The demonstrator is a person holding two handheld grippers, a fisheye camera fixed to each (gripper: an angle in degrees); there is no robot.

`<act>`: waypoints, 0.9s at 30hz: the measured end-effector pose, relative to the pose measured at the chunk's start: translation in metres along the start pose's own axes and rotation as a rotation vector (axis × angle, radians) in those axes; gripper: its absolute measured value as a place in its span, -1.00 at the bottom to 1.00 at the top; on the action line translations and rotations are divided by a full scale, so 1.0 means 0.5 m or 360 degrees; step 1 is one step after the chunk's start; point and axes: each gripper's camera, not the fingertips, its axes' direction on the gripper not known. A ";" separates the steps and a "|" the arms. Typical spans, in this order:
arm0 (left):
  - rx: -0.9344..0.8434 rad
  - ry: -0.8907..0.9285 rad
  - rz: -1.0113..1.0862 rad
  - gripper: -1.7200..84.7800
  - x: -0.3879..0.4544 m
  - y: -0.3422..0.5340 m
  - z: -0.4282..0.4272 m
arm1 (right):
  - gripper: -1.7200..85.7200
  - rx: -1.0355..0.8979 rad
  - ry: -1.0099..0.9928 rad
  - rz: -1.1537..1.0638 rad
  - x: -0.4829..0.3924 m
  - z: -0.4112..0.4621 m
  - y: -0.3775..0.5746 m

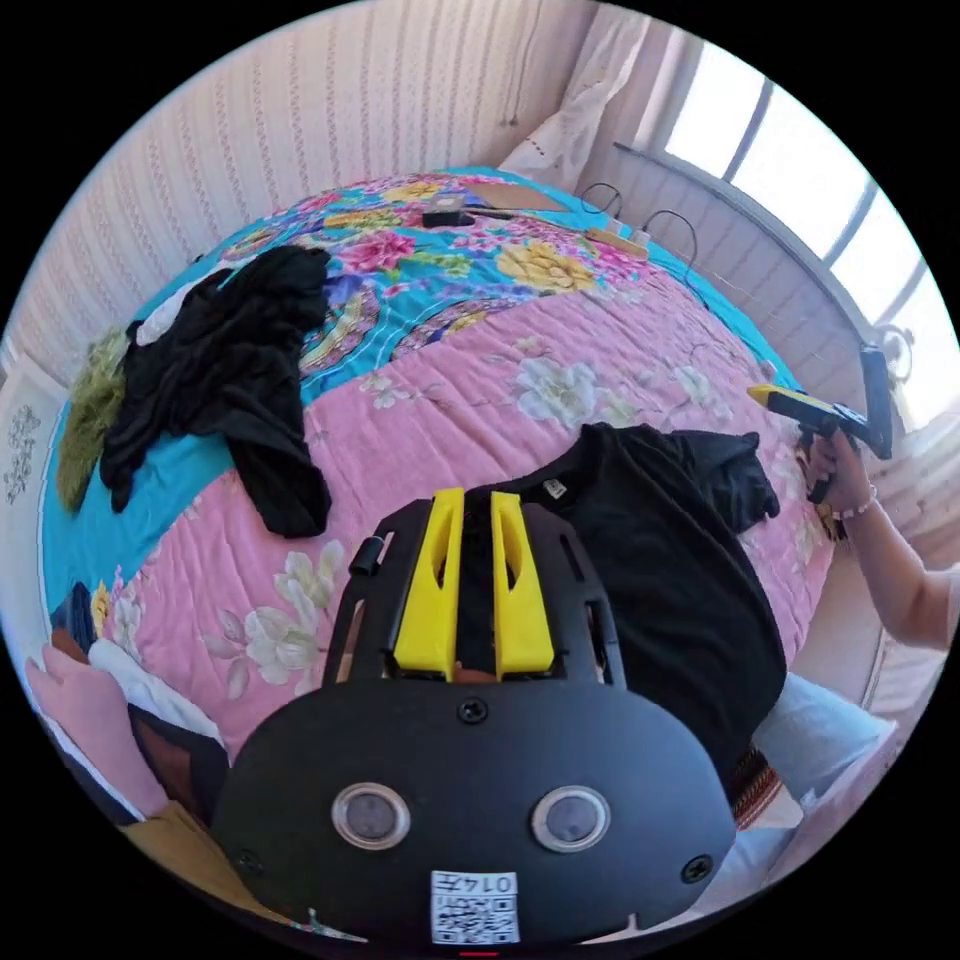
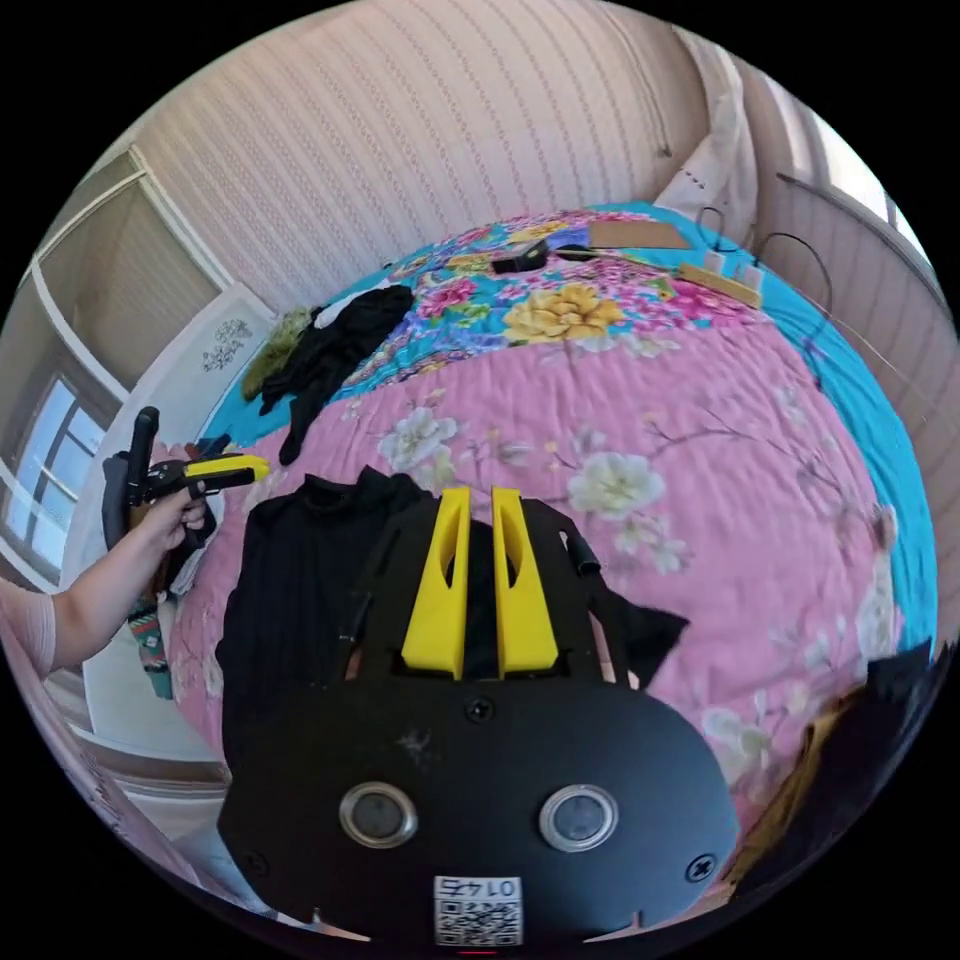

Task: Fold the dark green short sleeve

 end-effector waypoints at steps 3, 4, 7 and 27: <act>-0.0020 0.0233 0.0292 -0.84 0.151 -0.086 0.049 | -0.84 -0.0117 0.0118 0.0297 0.104 -0.047 0.139; -0.0038 0.0325 0.0394 -0.83 0.213 -0.122 0.079 | -0.83 -0.0169 0.0109 0.0407 0.137 -0.051 0.189; -0.0117 0.0469 0.0578 -0.82 0.364 -0.211 0.167 | -0.80 -0.0250 -0.0040 0.0553 0.181 -0.043 0.271; -0.0205 0.0193 0.0512 -0.97 0.627 -0.425 0.433 | -0.76 -0.0093 -0.0377 0.0676 0.254 -0.002 0.390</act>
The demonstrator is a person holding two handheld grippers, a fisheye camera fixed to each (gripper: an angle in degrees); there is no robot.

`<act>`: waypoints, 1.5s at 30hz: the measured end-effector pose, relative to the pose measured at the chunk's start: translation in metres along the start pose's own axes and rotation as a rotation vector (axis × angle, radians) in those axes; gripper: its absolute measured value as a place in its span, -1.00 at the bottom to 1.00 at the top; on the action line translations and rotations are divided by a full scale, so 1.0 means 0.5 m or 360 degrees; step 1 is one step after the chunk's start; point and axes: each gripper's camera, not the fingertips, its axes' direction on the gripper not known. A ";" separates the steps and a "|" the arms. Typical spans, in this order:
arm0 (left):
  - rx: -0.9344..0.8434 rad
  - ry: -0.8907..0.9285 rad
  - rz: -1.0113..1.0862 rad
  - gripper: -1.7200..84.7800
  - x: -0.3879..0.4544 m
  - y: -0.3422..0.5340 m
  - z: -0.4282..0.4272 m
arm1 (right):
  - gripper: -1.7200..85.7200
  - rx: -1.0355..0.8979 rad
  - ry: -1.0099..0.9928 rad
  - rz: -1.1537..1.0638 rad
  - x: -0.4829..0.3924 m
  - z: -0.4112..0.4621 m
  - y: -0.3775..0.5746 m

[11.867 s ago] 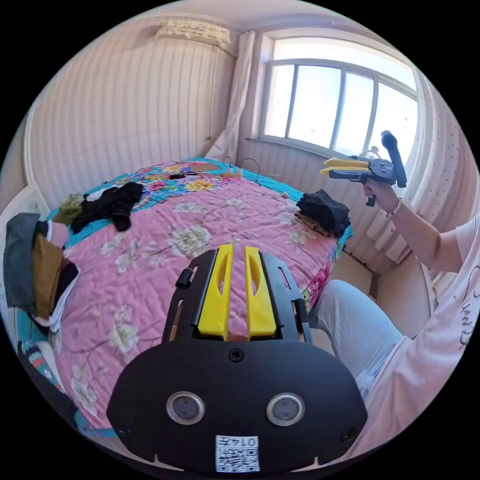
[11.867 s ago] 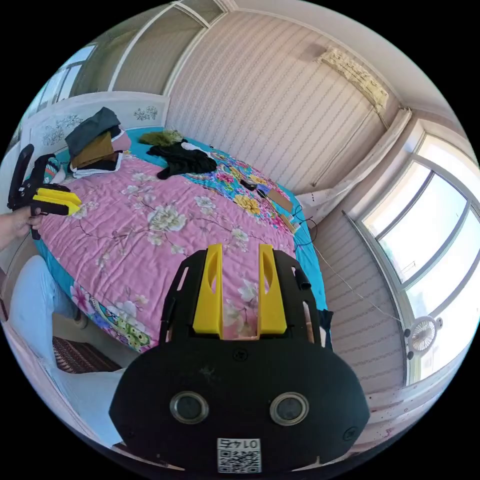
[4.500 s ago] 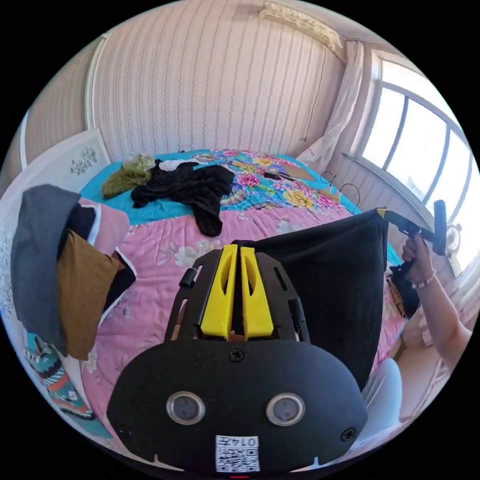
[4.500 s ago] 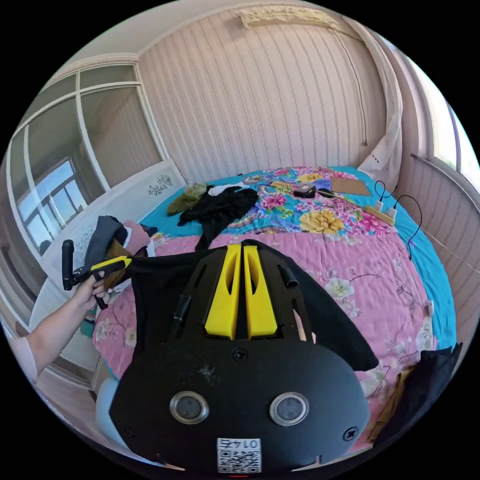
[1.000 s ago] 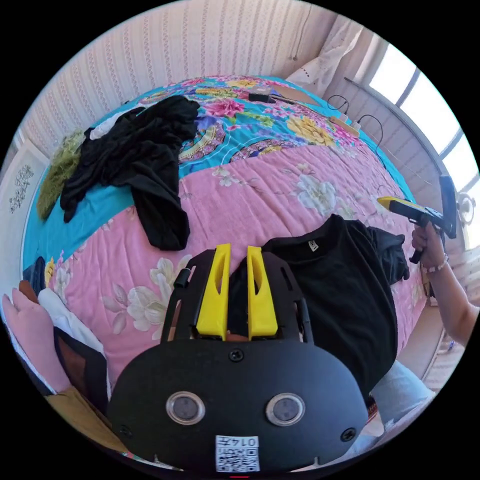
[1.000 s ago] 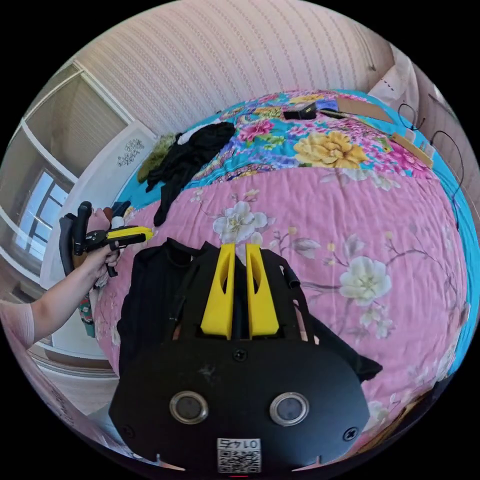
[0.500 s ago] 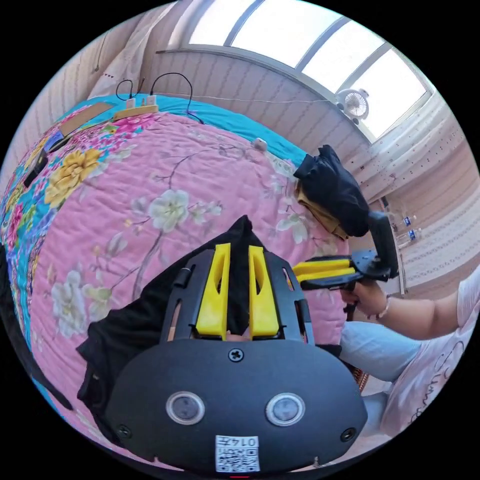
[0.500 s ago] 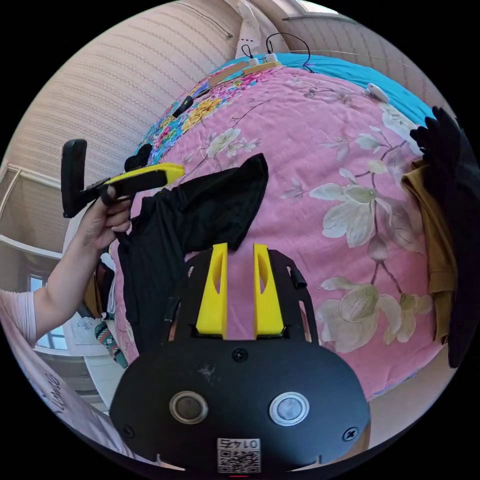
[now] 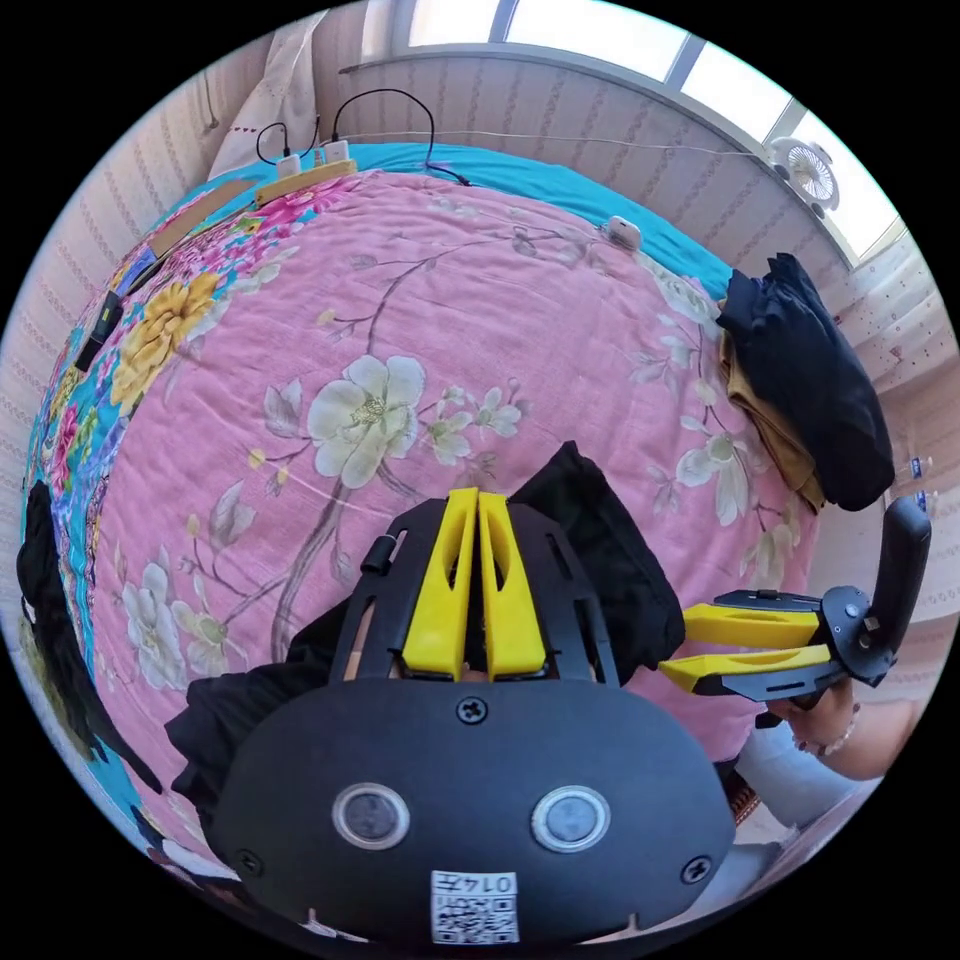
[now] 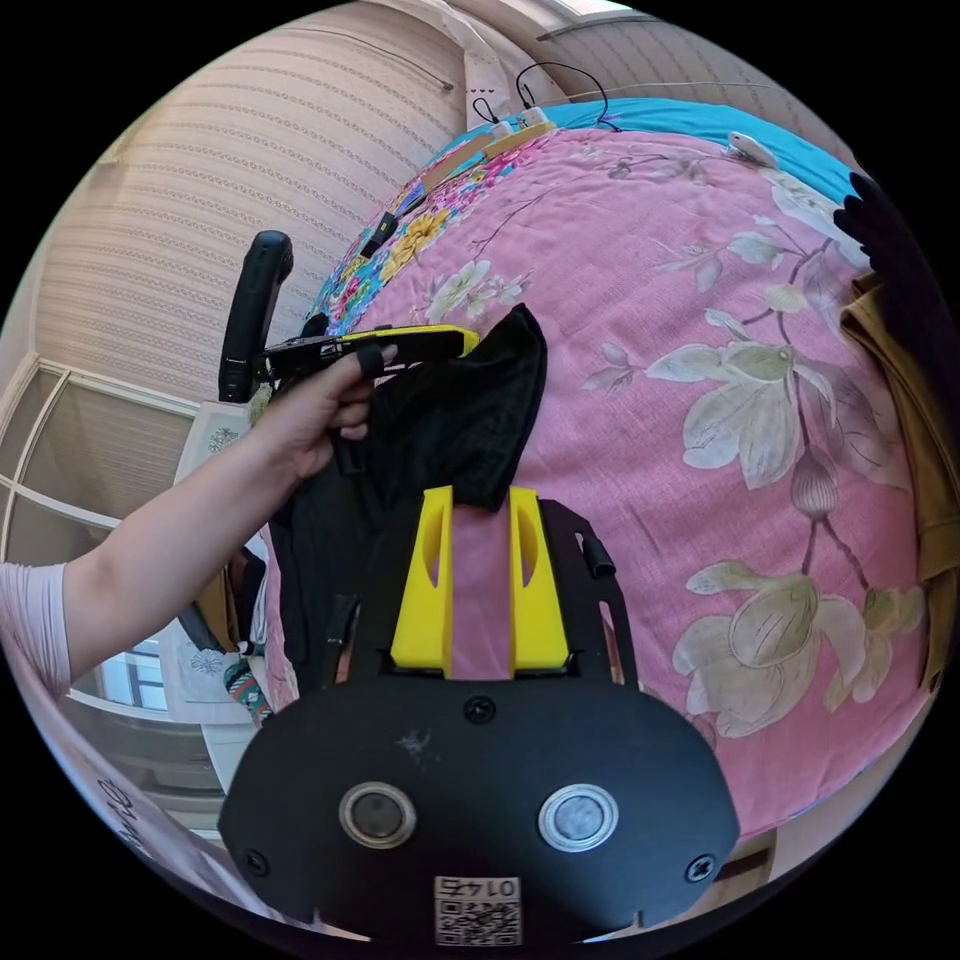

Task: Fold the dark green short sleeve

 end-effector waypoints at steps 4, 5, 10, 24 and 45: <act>0.0025 0.0219 0.0038 -0.87 0.040 -0.027 -0.004 | -0.76 -0.0005 0.0023 0.0000 0.014 -0.007 0.019; 0.0001 0.0289 0.0055 -0.84 0.052 -0.034 0.008 | -0.76 -0.0006 0.0023 0.0010 0.021 -0.008 0.023; -0.0054 0.0155 0.0073 -0.95 0.056 -0.030 0.053 | -0.77 -0.0002 -0.0002 0.0057 0.043 -0.011 0.036; 0.0054 0.0221 -0.0066 -0.98 0.032 0.027 0.021 | -0.93 0.0141 -0.0248 0.0189 0.065 -0.012 0.035; 0.0388 0.0414 -0.0077 -0.80 0.014 0.278 -0.173 | -0.95 0.0053 -0.0013 0.0248 0.011 0.007 0.088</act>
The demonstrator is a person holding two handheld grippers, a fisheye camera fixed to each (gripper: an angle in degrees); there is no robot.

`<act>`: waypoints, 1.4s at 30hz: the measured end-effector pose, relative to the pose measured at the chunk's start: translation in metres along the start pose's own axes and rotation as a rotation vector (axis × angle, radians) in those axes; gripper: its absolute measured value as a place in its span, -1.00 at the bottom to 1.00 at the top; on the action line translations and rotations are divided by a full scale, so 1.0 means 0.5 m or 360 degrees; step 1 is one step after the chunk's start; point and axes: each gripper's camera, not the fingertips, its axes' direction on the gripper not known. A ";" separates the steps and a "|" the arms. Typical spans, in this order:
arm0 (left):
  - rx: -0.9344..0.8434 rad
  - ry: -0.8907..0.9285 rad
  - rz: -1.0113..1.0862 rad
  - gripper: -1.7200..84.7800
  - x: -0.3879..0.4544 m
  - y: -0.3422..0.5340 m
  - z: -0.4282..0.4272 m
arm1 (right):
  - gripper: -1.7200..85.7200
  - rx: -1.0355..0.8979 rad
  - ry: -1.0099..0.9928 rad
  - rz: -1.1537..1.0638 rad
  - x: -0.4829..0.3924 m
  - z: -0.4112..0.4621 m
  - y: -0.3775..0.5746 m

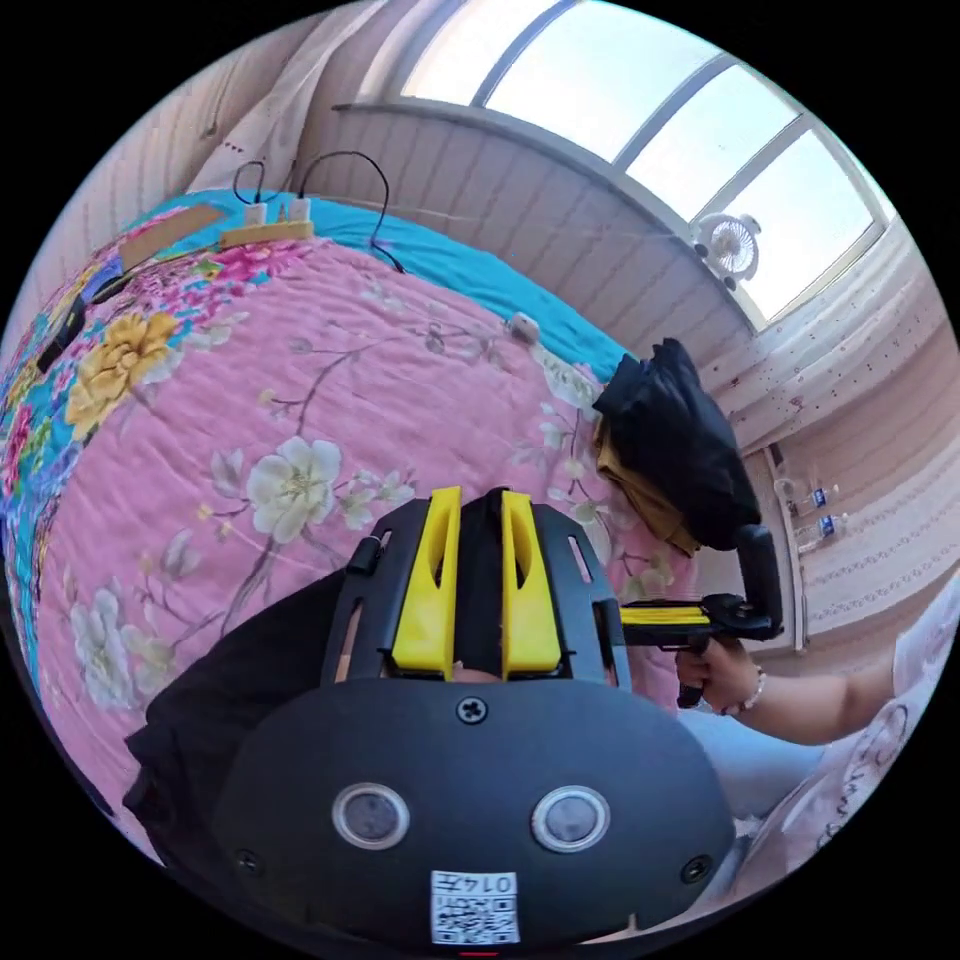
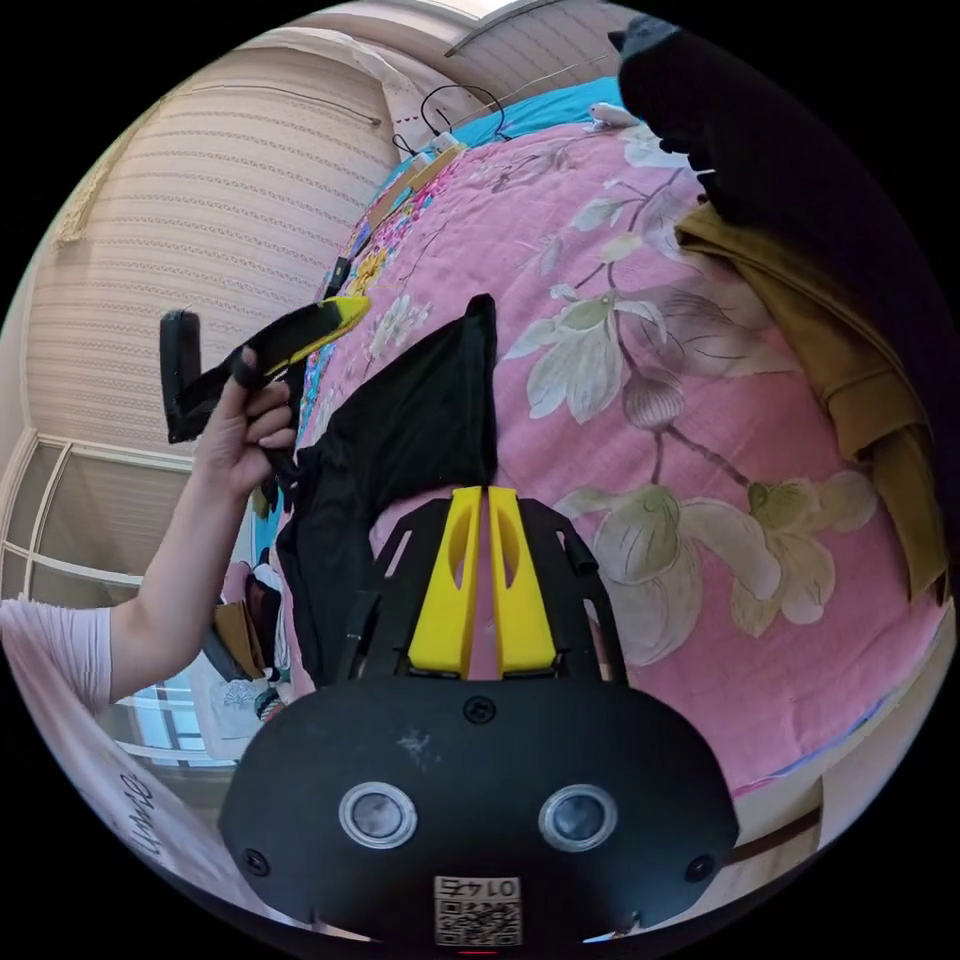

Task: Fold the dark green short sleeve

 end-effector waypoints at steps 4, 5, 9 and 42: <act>0.0130 -0.0294 -0.0345 -0.83 -0.025 0.295 -0.209 | -0.95 -0.0045 0.0133 -0.0133 -0.066 -0.007 0.023; 0.0121 -0.0356 -0.0495 -0.83 -0.025 0.395 -0.259 | -0.95 -0.0058 0.0194 -0.0214 -0.096 -0.003 0.031; 0.0127 -0.0613 -0.0913 -0.83 0.001 0.671 -0.399 | -0.94 -0.0160 0.0320 -0.0564 -0.231 0.049 0.049; 0.0472 -0.0627 -0.1381 -0.77 0.028 1.440 -0.637 | -0.96 -0.1025 -0.0244 -0.1486 -1.082 0.615 0.274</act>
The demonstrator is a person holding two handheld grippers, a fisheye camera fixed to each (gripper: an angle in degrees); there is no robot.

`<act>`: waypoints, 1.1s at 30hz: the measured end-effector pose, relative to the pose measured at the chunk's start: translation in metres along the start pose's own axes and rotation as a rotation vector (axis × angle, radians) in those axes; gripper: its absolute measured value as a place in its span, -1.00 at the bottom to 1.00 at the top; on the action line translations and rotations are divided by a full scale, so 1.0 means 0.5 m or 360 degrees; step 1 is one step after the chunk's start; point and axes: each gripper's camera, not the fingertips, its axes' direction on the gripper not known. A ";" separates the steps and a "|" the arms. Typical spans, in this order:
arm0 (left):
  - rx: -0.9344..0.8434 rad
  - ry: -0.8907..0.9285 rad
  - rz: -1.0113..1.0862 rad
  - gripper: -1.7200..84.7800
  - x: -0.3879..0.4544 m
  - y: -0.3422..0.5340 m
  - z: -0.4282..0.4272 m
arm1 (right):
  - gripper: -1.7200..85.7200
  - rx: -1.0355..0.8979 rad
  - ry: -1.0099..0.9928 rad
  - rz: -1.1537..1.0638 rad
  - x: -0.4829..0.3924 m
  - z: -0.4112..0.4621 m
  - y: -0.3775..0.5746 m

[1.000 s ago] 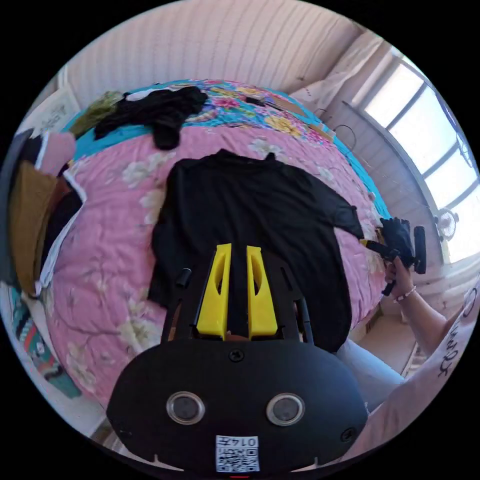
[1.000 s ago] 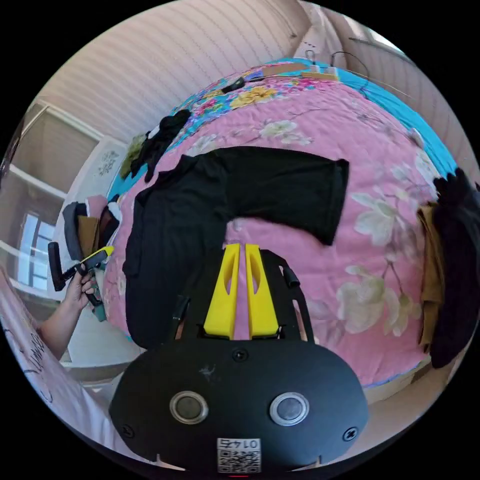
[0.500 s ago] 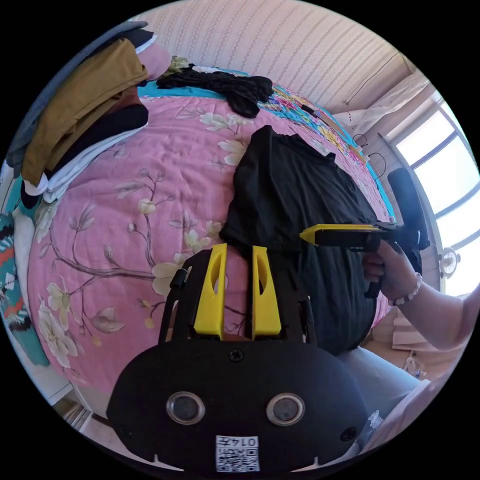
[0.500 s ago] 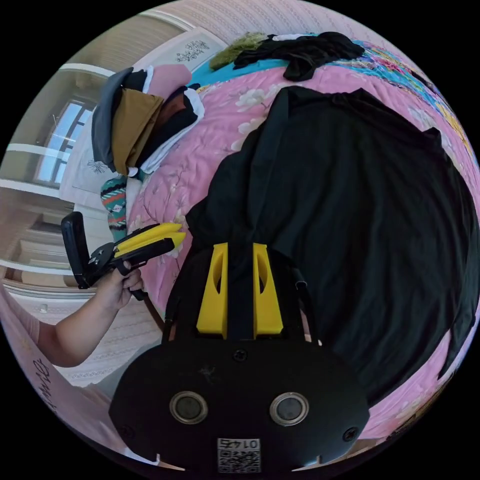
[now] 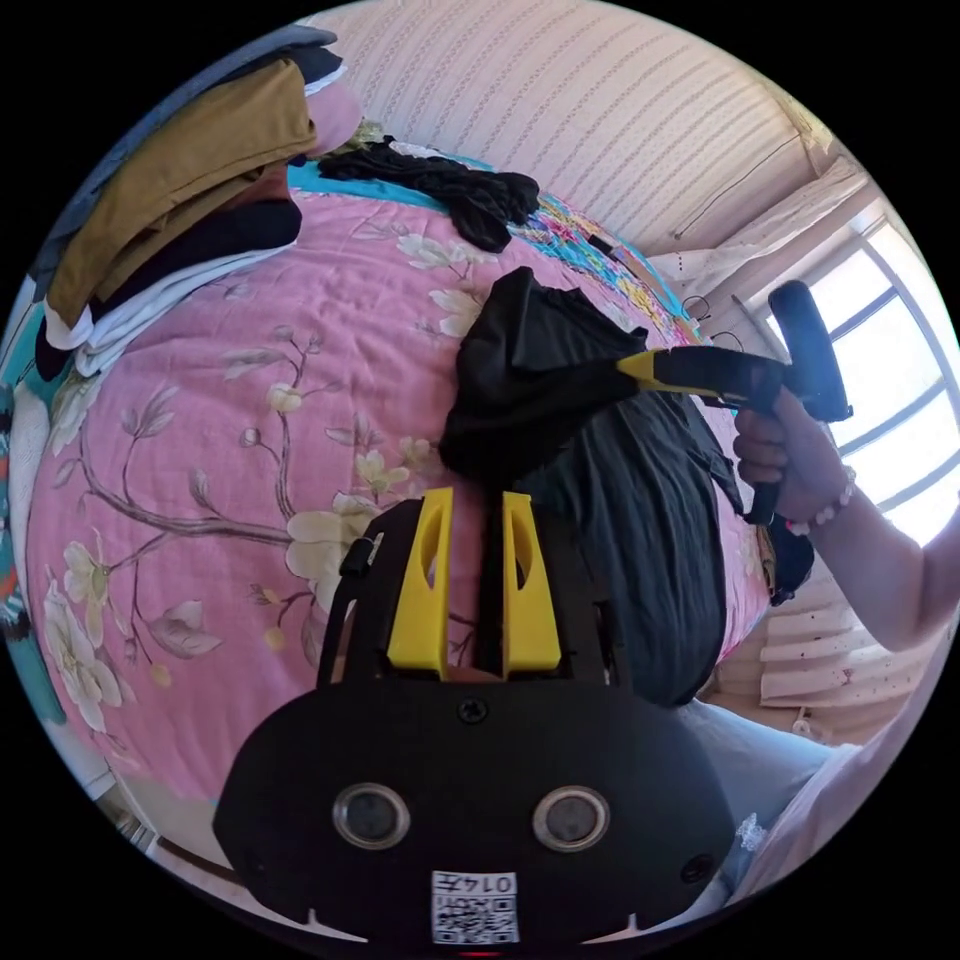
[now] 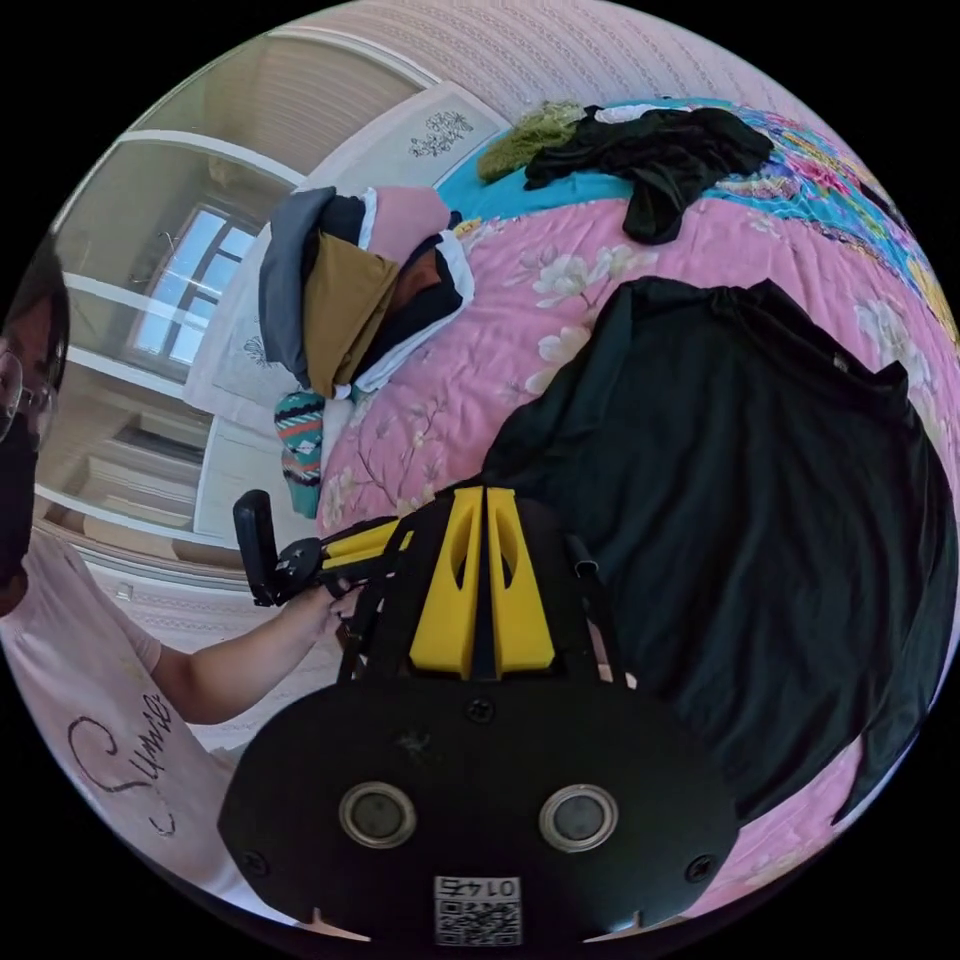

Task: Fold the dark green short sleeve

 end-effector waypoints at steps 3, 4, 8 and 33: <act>0.0005 -0.0005 -0.0001 -0.74 -0.016 -0.002 -0.003 | -0.96 0.0010 -0.0013 -0.0078 -0.020 0.000 -0.042; 0.0018 -0.0016 -0.0004 -0.73 -0.022 -0.006 -0.004 | -0.96 -0.0005 -0.0016 -0.0111 -0.028 0.007 -0.058; 0.0058 -0.0069 -0.0042 -0.73 -0.054 -0.014 -0.009 | -0.96 -0.0063 -0.0081 -0.0220 -0.065 0.038 -0.118; 0.0162 0.0011 -0.0154 -0.98 -0.290 0.000 -0.191 | -0.96 -0.0212 -0.0161 -0.0420 -0.254 0.258 -0.401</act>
